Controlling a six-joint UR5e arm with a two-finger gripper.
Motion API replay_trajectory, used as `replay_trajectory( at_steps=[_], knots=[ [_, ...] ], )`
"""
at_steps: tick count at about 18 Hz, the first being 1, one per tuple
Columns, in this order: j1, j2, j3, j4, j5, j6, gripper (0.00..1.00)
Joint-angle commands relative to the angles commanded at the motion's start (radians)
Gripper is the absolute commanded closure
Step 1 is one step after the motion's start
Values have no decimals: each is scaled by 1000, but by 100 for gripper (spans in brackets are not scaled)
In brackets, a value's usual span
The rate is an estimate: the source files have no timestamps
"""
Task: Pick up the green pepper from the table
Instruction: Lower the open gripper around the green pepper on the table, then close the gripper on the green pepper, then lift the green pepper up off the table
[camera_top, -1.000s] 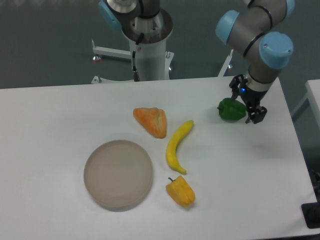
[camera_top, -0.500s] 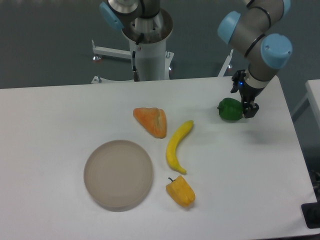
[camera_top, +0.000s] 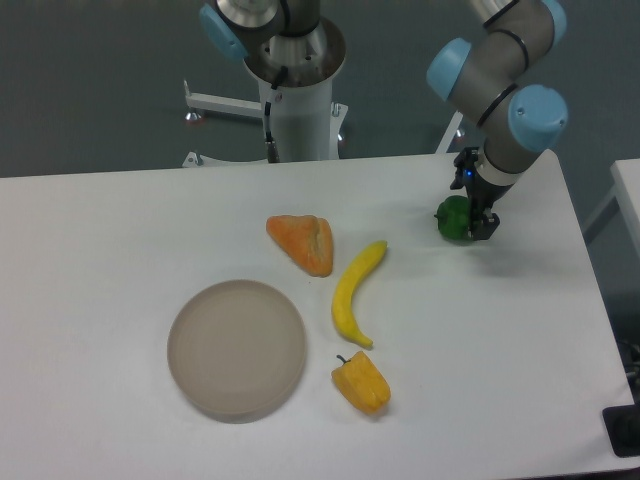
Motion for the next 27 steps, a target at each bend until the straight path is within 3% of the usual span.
replay_trajectory(
  at_steps=[1, 3, 7, 10, 13, 15, 19, 23, 27],
  knots=[
    [2, 0, 0, 0, 0, 3, 72],
    [2, 0, 6, -2, 3, -9, 79],
    [2, 11, 29, -17, 6, -56, 81],
    [8, 23, 64, -35, -3, -179, 86],
    [-14, 8, 216, -203, -35, -361, 91],
    [-37, -17, 296, -259, -54, -458, 91],
    [-110, -84, 399, -259, -104, -771, 92],
    [-156, -129, 443, -241, -83, -911, 96],
    [-207, -170, 528, -242, -25, -930, 96]
  ],
)
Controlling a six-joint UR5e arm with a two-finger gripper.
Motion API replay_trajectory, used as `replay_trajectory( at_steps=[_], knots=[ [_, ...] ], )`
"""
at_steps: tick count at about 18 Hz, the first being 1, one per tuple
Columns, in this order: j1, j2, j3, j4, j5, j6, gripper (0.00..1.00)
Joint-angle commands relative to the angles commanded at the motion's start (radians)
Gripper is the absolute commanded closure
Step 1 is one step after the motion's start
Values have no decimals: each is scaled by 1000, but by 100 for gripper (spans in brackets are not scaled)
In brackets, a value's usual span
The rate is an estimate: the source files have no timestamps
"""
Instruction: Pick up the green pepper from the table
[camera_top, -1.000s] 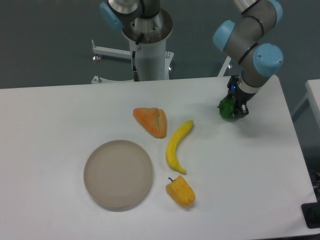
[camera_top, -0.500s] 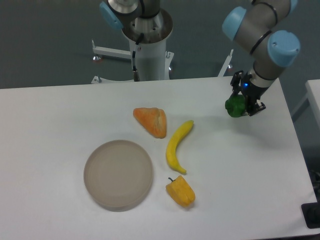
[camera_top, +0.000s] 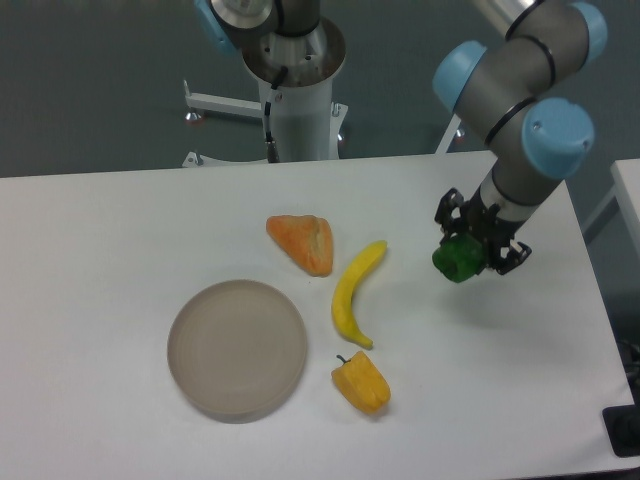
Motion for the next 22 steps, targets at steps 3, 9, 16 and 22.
replay_trajectory(
  at_steps=[3, 9, 16, 22],
  knots=[
    [-22, -17, 25, 3, 5, 6, 96],
    [-35, -32, 34, 20, 3, 48, 96],
    [-42, -32, 31, 23, 18, 89, 96],
    [-35, -20, 28, 14, 18, 126, 96]
  ],
)
